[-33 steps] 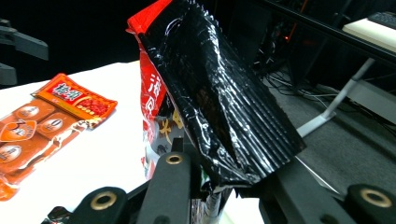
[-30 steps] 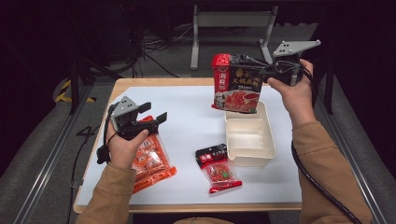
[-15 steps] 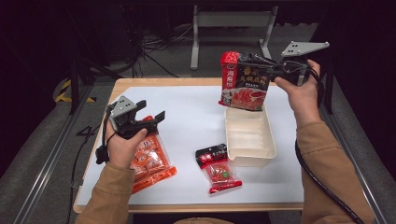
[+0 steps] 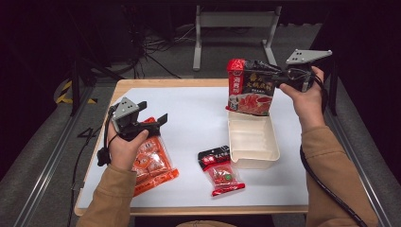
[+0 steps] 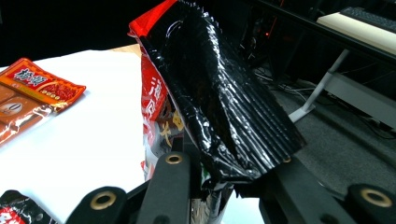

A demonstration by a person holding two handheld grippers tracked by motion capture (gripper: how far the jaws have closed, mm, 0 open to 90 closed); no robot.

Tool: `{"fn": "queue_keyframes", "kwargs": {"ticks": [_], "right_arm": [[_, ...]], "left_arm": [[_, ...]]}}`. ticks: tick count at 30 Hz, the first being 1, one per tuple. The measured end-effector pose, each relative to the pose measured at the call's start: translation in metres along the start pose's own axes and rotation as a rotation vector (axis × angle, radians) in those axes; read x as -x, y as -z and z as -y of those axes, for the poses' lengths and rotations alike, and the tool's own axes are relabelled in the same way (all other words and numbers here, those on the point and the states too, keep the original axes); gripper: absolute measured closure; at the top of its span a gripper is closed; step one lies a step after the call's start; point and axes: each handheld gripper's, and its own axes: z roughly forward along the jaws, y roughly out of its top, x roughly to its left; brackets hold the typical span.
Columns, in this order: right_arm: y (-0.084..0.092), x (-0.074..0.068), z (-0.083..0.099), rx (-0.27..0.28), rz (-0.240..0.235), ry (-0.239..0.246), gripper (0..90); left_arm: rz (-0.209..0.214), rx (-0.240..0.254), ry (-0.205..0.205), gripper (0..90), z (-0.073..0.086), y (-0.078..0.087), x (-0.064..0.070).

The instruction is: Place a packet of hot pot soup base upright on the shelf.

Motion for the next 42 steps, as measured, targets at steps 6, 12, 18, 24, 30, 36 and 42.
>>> {"fn": "queue_keyframes", "kwargs": {"ticks": [6,12,18,24,30,36,42], "right_arm": [[-0.004,0.001,0.008,-0.007,-0.003,0.0,77.7],[-0.008,0.002,0.015,-0.018,-0.007,-0.006,77.5],[-0.015,0.002,0.021,-0.038,-0.004,-0.004,77.2],[-0.02,0.002,0.029,-0.043,-0.008,-0.013,76.9],[-0.026,0.001,0.033,-0.064,-0.018,-0.011,76.4],[-0.032,0.0,0.044,-0.079,-0.026,-0.028,75.7],[-0.032,0.0,0.051,-0.07,-0.024,-0.049,74.9]], "left_arm": [[0.001,0.001,0.009,9.0,0.001,-0.001,-0.002],[0.001,0.001,0.012,8.6,0.001,0.0,-0.002],[0.002,-0.001,0.017,7.9,0.002,-0.001,-0.004],[-0.003,0.001,0.024,6.9,0.003,-0.001,-0.005],[0.001,-0.006,0.026,6.6,0.004,-0.003,-0.006],[0.003,-0.009,0.03,6.0,0.004,-0.002,-0.007],[0.005,-0.013,0.027,5.3,0.005,-0.003,-0.007]]}}
